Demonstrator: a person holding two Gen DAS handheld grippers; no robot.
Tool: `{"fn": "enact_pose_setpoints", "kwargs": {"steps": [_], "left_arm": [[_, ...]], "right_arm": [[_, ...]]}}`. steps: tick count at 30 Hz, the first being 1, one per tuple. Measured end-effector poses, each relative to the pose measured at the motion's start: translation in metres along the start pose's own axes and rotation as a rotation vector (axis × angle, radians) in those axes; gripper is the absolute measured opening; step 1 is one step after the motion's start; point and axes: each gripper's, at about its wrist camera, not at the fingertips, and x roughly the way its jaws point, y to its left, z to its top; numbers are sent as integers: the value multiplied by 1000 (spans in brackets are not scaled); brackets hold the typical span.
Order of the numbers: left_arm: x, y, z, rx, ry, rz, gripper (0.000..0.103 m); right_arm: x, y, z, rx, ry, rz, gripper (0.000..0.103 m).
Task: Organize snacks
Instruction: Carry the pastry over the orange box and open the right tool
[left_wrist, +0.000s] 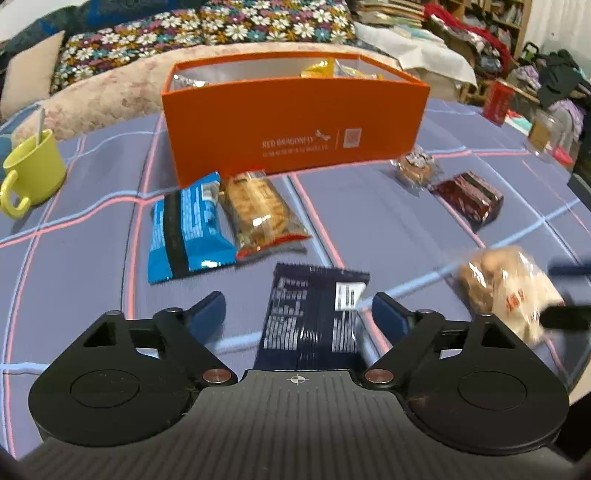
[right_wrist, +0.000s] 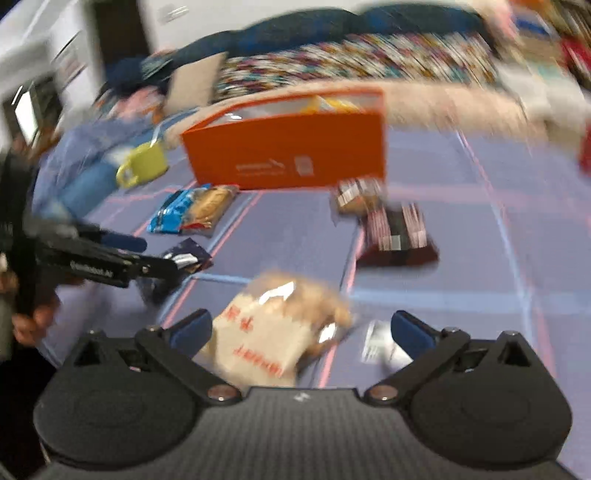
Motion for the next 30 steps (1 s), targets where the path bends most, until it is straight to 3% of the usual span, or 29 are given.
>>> {"fn": "enact_pose_setpoints", "kwargs": {"steps": [3, 10, 11, 12, 13, 14, 18, 20, 24, 30], "left_arm": [[7, -5, 3, 17, 2, -13, 61], [24, -18, -3, 97, 59, 17, 66], [25, -16, -5, 86, 51, 11, 65], [25, -14, -4, 74, 52, -6, 54], [22, -13, -3, 76, 42, -1, 39], [20, -11, -2, 69, 33, -6, 9], [13, 8, 3, -45, 40, -72, 2], [2, 16, 9, -89, 4, -94, 2], [-19, 34, 46, -156, -86, -119, 2], [-7, 58, 142, -186, -187, -87, 3]], "right_arm": [[8, 3, -7, 75, 13, -17, 103], [41, 33, -4, -67, -13, -96, 102], [43, 36, -6, -98, -20, -109, 98], [45, 38, -6, -124, -31, -123, 92], [45, 42, -6, -169, -39, -132, 72], [45, 42, -5, -185, -37, -128, 66], [38, 39, -1, -177, -18, -84, 61], [28, 36, 4, -149, -43, -52, 61], [12, 41, 48, -163, -127, -6, 61], [42, 50, 166, -271, -282, -37, 61]]}}
